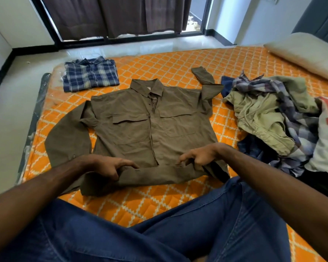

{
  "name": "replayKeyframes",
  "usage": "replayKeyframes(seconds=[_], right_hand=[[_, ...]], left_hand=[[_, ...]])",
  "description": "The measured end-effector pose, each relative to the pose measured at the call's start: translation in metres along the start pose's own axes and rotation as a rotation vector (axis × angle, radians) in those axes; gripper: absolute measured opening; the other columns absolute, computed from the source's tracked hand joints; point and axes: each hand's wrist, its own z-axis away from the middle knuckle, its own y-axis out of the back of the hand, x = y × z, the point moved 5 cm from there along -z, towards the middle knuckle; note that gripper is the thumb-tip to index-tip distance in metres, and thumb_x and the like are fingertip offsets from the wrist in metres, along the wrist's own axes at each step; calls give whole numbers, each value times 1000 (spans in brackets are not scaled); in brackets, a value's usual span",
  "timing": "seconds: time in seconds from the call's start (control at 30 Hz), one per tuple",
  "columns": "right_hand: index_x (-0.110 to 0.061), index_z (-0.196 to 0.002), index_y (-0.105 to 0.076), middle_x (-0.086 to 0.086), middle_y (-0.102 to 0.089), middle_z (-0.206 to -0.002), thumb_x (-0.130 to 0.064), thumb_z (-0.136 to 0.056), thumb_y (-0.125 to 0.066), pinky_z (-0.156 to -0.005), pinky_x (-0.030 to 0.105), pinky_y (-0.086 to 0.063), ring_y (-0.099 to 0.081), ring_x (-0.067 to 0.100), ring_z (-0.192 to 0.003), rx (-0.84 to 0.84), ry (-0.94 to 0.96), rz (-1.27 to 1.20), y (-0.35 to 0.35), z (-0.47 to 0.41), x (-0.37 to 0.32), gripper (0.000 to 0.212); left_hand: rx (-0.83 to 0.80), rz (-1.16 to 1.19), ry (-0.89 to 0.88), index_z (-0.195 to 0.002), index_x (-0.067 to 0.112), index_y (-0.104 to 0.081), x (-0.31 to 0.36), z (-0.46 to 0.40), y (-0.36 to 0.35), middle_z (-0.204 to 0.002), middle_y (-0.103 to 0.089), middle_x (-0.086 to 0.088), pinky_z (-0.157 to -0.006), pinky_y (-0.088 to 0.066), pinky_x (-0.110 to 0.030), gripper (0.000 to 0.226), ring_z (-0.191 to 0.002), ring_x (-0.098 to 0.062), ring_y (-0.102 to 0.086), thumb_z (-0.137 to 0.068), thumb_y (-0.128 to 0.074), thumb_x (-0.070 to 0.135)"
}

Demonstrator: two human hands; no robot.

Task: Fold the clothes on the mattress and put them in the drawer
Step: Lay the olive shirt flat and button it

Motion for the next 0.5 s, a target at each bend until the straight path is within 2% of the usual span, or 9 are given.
replayKeyframes(seconds=[0.07,0.17,0.27,0.33,0.4,0.43,0.5], right_hand=[[-33,-118,-63,-2,-63,-115,14,-66,-57,-81,35,-50,-59,18,-103,-85,30,7,-10,6,5,69],[-4,-115,-62,-1,-62,-94,24,-70,-56,-65,23,-50,-61,8,-81,-202,-14,-15,-16,19,13,54],[2,-121,-59,-1,-68,-96,38,-67,-38,-67,20,-55,-68,4,-82,-325,-48,-51,-18,26,15,68],[0,-120,-63,-2,-68,-94,34,-75,-40,-62,18,-51,-66,8,-78,-255,-94,64,-12,20,21,62],[0,-122,-68,7,-69,-103,18,-86,-50,-58,16,-44,-61,18,-84,-6,-126,203,2,18,23,44],[-1,-122,-69,12,-71,-110,15,-87,-51,-57,15,-42,-61,22,-88,54,-100,273,7,17,22,42],[-3,-121,-70,16,-72,-117,15,-87,-49,-60,16,-44,-65,28,-94,32,-56,300,7,18,18,44]], left_hand=[[-22,-47,17,-156,33,-25,4,2,-8,-152,-36,2,-111,-43,-38,91,-136,-18,-40,-80,-61,-1],[-52,-101,52,-159,27,-20,14,3,-15,-155,-33,-1,-106,-45,-33,90,-136,-19,-38,-83,-60,-3],[-99,-139,73,-159,27,-19,25,3,-18,-153,-35,-4,-95,-48,-28,88,-130,-21,-42,-86,-59,-3],[-122,-175,80,-159,26,-18,30,2,-20,-152,-37,-5,-100,-47,-34,89,-132,-24,-42,-86,-59,-3],[-142,-199,80,-158,26,-19,35,3,-22,-151,-38,-6,-100,-46,-34,87,-131,-23,-42,-87,-59,-4],[-149,-199,72,-158,27,-19,38,3,-23,-151,-38,-7,-96,-44,-32,86,-129,-21,-42,-88,-59,-5],[-155,-192,59,-157,27,-17,39,4,-25,-152,-37,-7,-94,-41,-29,86,-132,-23,-41,-89,-57,-6]])
